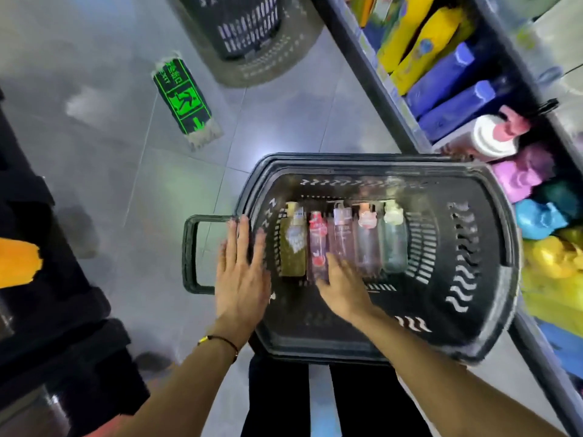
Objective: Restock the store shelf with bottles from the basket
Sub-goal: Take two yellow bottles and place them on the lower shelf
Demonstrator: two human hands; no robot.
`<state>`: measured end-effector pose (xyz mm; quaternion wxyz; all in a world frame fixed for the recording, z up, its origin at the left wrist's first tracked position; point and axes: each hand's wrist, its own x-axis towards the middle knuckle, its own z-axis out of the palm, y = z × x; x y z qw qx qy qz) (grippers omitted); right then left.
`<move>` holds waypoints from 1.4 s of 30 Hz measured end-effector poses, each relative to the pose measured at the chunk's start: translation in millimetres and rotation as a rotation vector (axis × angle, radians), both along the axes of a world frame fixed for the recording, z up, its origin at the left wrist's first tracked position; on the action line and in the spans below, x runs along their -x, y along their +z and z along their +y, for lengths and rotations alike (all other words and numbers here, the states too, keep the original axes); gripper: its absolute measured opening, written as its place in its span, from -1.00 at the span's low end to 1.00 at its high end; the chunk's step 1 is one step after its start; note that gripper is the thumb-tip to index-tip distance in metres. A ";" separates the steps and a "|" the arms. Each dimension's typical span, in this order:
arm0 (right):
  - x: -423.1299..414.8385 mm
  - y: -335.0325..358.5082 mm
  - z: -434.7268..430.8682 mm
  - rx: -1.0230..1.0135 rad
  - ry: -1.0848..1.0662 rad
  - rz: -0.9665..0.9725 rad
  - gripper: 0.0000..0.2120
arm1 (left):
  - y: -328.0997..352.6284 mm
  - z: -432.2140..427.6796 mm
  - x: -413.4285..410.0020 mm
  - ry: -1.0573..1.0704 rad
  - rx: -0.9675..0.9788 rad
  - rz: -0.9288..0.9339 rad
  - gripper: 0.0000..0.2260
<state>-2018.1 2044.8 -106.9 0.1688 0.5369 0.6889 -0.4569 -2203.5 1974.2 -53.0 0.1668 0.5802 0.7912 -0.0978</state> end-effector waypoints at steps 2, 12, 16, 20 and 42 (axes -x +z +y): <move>19.4 -32.1 0.8 0.010 -0.090 0.017 -0.50 | -17.5 -6.5 -1.1 0.012 -0.031 0.006 -0.35; 68.9 -165.4 -3.7 0.000 -0.325 0.023 -0.23 | -43.0 -16.7 -3.8 0.078 -0.210 0.000 -0.46; 81.2 -175.3 -0.8 0.083 -0.390 0.021 -0.30 | -44.3 -15.7 -4.8 0.094 -0.226 0.019 -0.45; 66.1 -154.3 7.0 0.068 -0.429 0.090 -0.26 | -39.9 -14.4 -7.0 0.072 -0.173 0.061 -0.38; -141.4 -162.7 57.5 -0.157 -0.374 -0.084 -0.34 | -253.8 66.3 -105.5 0.703 0.226 -0.109 -0.35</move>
